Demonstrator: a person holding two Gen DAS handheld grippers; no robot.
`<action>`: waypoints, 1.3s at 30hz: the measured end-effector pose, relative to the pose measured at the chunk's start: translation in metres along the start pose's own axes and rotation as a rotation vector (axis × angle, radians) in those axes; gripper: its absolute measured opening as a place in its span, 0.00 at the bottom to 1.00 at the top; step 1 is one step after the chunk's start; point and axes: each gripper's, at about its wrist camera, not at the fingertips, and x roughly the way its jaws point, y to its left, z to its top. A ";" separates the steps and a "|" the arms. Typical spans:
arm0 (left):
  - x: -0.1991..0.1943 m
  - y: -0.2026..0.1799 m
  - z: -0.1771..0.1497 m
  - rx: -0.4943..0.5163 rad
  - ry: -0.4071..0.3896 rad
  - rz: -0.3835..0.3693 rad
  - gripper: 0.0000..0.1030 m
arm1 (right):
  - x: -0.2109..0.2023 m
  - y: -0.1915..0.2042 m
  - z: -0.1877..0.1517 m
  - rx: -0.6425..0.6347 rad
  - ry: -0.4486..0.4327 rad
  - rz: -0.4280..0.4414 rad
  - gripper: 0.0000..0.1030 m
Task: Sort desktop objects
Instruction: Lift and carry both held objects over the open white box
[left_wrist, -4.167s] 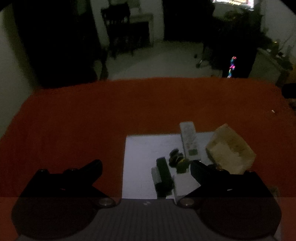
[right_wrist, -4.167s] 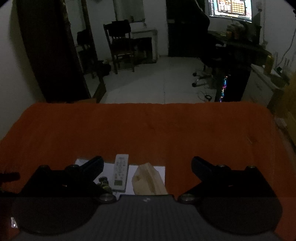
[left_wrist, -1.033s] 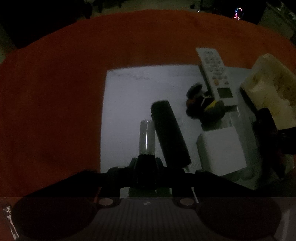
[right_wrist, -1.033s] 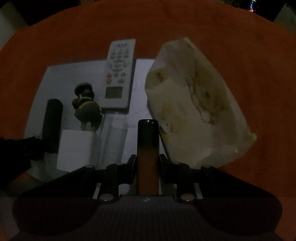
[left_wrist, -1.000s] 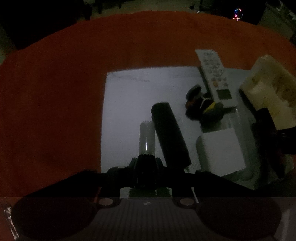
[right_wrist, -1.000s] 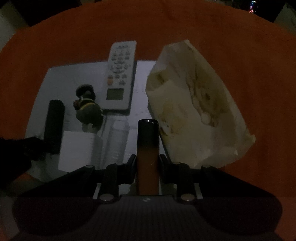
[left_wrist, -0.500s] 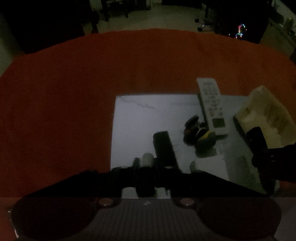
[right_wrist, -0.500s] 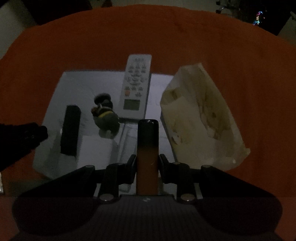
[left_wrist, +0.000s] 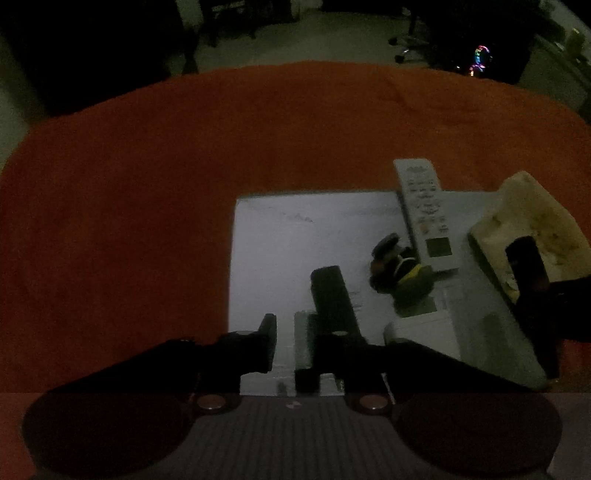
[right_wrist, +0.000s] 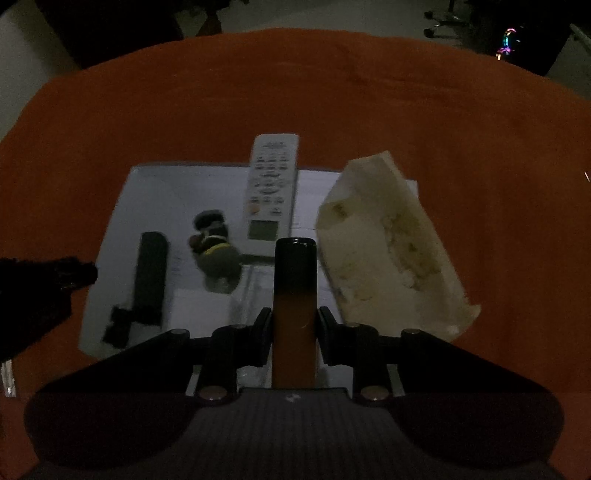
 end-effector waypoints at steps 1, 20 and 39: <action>0.003 0.001 -0.001 -0.004 0.005 -0.001 0.28 | 0.003 -0.002 0.000 0.004 0.004 0.003 0.27; 0.034 0.008 -0.022 0.038 0.023 -0.015 0.32 | 0.011 -0.021 -0.018 -0.005 0.046 0.018 0.27; 0.017 0.008 -0.013 0.083 -0.008 0.028 0.15 | -0.003 -0.015 -0.008 0.001 0.002 0.025 0.27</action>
